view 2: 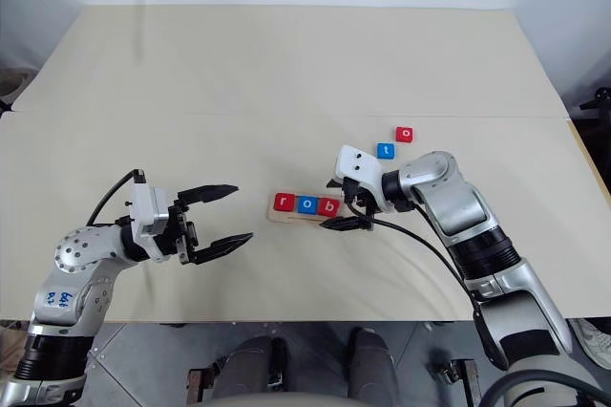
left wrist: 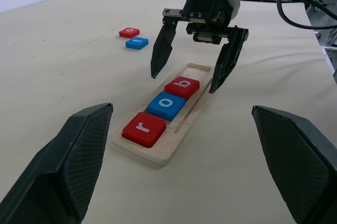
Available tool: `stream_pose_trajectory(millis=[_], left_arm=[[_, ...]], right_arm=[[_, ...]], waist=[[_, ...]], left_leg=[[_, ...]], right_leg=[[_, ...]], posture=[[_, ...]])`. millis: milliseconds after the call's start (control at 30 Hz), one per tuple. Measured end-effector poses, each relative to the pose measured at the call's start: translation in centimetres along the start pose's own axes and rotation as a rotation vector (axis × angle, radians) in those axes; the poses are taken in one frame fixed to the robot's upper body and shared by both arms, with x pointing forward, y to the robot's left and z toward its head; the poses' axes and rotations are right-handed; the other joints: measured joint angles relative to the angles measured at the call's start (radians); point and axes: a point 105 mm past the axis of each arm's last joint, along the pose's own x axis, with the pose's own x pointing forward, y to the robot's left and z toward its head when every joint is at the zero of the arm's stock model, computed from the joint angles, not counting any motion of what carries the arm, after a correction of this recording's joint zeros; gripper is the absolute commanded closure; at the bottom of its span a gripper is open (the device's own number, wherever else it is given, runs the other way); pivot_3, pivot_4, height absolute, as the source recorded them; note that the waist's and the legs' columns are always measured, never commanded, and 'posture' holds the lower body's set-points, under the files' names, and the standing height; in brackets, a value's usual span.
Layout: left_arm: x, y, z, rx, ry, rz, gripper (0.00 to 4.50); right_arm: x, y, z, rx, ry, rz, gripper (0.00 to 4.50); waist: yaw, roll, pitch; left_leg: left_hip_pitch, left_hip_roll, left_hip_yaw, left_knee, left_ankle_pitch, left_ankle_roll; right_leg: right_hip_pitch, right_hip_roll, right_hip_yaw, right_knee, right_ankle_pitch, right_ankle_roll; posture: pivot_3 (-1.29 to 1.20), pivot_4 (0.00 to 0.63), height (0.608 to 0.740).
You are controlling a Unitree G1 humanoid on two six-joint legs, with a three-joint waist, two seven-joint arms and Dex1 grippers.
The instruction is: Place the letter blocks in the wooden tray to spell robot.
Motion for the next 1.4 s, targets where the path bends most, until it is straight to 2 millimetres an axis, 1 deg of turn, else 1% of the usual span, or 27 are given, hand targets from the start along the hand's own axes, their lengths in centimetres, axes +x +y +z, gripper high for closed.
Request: stream_pose_trajectory(millis=[67, 167, 267, 300, 433, 533, 700, 933, 1067, 1200, 1267, 1400], left_arm=[[0.0, 0.0, 0.0, 0.0, -0.001, 0.0, 0.0], [0.0, 0.0, 0.0, 0.001, -0.001, -0.001, 0.0], [0.0, 0.0, 0.0, -0.004, 0.001, 0.0, 0.0], [0.0, -0.1, -0.1, -0.006, 0.002, 0.0, 0.0], [0.0, -0.1, -0.1, -0.009, 0.002, -0.001, 0.0], [0.0, -0.1, -0.1, -0.009, 0.002, -0.001, 0.0], [0.0, 0.0, 0.0, -0.008, 0.001, -0.002, 0.0], [0.1, 0.1, 0.0, -0.012, 0.003, 0.003, 0.0], [0.1, 0.2, 0.0, -0.012, 0.003, 0.011, 0.0], [0.1, 0.2, -0.1, -0.018, 0.006, 0.015, 0.0], [0.1, 0.2, -0.1, -0.02, 0.007, 0.016, 0.0], [0.1, 0.2, -0.1, -0.022, 0.008, 0.016, 0.0]], right_arm=[[-0.5, 0.2, 0.1, 0.002, -0.015, 0.006, 0.01], [-1.7, 0.1, -0.1, 0.009, -0.024, -0.007, 0.63], [-3.1, -0.3, -1.0, 0.038, -0.004, -0.048, 1.61], [-3.3, -0.4, -1.2, 0.047, 0.001, -0.058, 2.02], [-3.4, -0.2, -2.1, 0.081, 0.018, -0.07, 3.38], [-3.3, -0.3, -2.2, 0.085, 0.02, -0.077, 4.47], [-2.4, 0.0, -2.5, 0.104, 0.018, -0.065, 4.47], [-1.7, 0.6, -2.8, 0.134, 0.032, -0.035, 4.47], [-0.7, 0.2, -2.3, 0.135, 0.018, -0.053, 4.47], [-0.5, -0.3, -1.7, 0.137, 0.017, -0.079, 4.47], [-0.1, -0.3, -1.4, 0.136, 0.008, -0.077, 4.47], [0.0, -0.2, -1.4, 0.148, 0.014, -0.076, 4.47]], waist=[[0.001, 0.0, 0.0], [0.003, 0.0, 0.0], [0.002, 0.0, 0.0], [0.001, 0.0, 0.0], [-0.003, 0.0, 0.0], [0.0, 0.0, 0.0], [0.0, 0.0, 0.0], [0.001, 0.0, 0.0], [-0.003, 0.0, 0.0], [-0.001, 0.0, 0.0], [-0.001, 0.0, 0.0], [0.001, 0.0, 0.0]], left_leg=[[0.0, 0.0, 0.0, 0.0, 0.0, 0.0], [0.0, 0.0, 0.0, 0.0, 0.0, 0.0], [0.0, 0.0, 0.0, 0.0, 0.0, 0.0], [0.0, 0.0, 0.0, 0.0, 0.0, 0.0], [0.0, 0.0, 0.0, 0.0, 0.0, 0.0], [0.0, 0.0, 0.0, 0.0, 0.0, 0.0], [0.0, 0.0, 0.0, 0.0, 0.0, 0.0], [0.0, 0.0, 0.0, 0.0, 0.0, 0.0], [0.0, 0.0, 0.0, 0.0, 0.0, 0.0], [0.0, 0.0, 0.0, 0.0, 0.0, 0.0], [0.0, 0.0, 0.0, 0.0, 0.0, 0.0], [0.0, 0.0, 0.0, 0.0, 0.0, 0.0]], right_leg=[[0.0, 0.0, 0.0, 0.0, 0.0, 0.0], [0.0, 0.0, 0.0, 0.0, 0.0, 0.0], [0.0, 0.0, 0.0, 0.0, 0.0, 0.0], [0.0, 0.0, 0.0, 0.0, 0.0, 0.0], [0.0, 0.0, 0.0, 0.0, 0.0, 0.0], [0.0, 0.0, 0.0, 0.0, 0.0, 0.0], [0.0, 0.0, 0.0, 0.0, 0.0, 0.0], [0.0, 0.0, 0.0, 0.0, 0.0, 0.0], [0.0, 0.0, 0.0, 0.0, 0.0, 0.0], [0.0, 0.0, 0.0, 0.0, 0.0, 0.0], [0.0, 0.0, 0.0, 0.0, 0.0, 0.0], [0.0, 0.0, 0.0, 0.0, 0.0, 0.0]], posture=[[0.0, 0.15, 0.74], [0.0, 0.15, 0.74], [0.0, 0.15, 0.74], [0.0, 0.15, 0.74], [0.0, 0.15, 0.74], [0.0, 0.15, 0.74], [0.0, 0.15, 0.74], [0.0, 0.15, 0.74], [0.0, 0.15, 0.74], [0.0, 0.15, 0.74], [0.0, 0.15, 0.74], [0.0, 0.15, 0.74]])
